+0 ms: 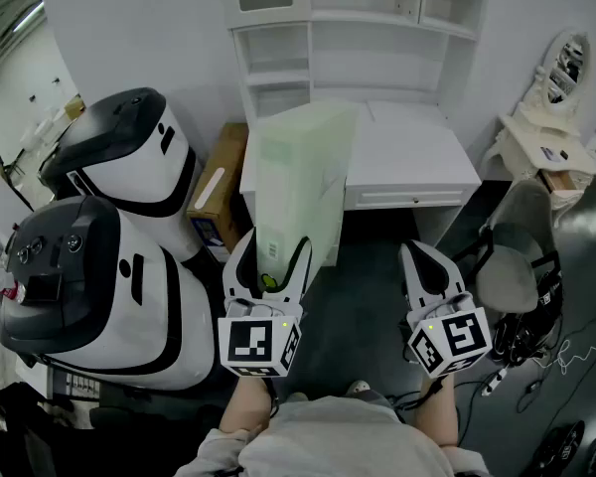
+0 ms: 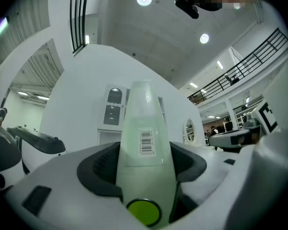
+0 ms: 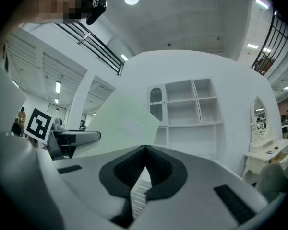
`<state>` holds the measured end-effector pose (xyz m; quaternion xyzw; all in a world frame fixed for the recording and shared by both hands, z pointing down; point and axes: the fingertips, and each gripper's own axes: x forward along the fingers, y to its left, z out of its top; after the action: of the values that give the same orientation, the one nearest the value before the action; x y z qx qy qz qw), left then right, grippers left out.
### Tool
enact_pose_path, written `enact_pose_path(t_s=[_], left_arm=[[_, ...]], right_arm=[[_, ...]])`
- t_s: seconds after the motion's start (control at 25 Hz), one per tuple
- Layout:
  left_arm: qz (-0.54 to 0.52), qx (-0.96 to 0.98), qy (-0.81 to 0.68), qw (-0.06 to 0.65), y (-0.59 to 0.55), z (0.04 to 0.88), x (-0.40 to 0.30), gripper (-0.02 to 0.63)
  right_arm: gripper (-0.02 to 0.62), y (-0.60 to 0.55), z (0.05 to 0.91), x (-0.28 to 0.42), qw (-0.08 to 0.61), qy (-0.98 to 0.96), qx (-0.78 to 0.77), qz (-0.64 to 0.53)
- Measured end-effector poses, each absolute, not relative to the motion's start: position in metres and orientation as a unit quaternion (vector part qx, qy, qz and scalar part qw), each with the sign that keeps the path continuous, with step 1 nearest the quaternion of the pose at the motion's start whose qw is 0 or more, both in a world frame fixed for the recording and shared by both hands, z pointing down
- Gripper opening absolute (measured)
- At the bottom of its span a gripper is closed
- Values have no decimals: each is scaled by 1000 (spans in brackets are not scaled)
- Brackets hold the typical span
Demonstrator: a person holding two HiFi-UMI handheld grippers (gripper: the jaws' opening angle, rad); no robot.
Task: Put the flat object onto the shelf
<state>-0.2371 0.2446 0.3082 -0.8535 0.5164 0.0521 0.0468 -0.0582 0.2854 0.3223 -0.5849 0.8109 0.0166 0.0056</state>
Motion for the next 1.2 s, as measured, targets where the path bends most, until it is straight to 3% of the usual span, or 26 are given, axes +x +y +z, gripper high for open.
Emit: enact_pose_path(t_s=[0.48,1.2], left_arm=[[51,-852,519,47,252,309,-216,299],[64,-837,541,51,265,311,-147,299]], right_arm=[[8,290,323,-43,-3,821,-570,22],[8,294,332,36,13,833,-553,12]])
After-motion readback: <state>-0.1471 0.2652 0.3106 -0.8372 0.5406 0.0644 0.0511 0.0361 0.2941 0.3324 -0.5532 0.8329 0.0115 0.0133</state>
